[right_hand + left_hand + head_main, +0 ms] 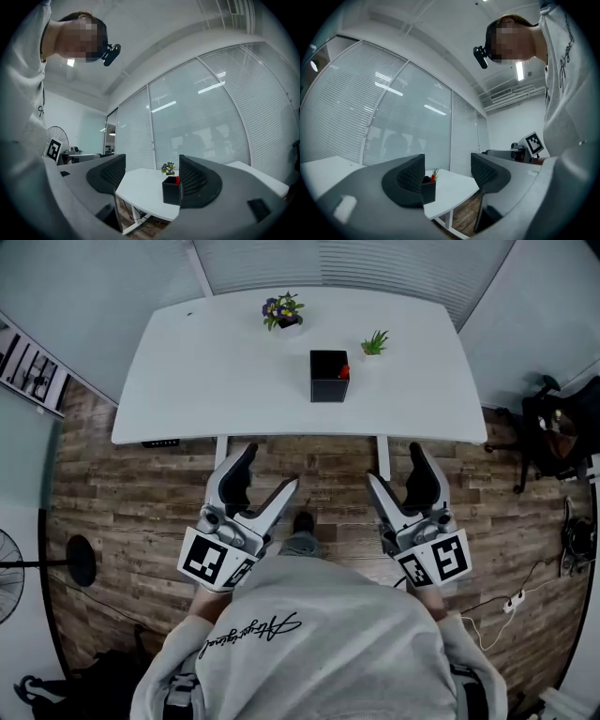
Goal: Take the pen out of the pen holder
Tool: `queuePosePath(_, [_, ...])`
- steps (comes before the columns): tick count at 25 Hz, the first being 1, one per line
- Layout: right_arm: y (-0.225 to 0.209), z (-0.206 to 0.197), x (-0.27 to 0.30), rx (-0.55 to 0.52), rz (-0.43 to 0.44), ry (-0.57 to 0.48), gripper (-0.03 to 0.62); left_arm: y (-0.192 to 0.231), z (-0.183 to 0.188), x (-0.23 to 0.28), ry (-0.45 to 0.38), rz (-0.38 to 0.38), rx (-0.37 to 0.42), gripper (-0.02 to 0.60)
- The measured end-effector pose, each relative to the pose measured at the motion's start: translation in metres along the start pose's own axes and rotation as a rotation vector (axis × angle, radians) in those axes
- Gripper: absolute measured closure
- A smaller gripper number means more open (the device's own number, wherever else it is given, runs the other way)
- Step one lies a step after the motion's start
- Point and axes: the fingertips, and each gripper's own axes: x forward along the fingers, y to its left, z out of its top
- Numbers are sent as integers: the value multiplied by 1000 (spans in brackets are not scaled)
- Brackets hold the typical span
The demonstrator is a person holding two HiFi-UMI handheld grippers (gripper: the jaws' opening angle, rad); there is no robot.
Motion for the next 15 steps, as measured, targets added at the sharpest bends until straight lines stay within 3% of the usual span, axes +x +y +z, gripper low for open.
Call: queuePosePath(15, [-27,-4,80,-12,-42,3,255,75,-4,54,-3,-67,-5,287])
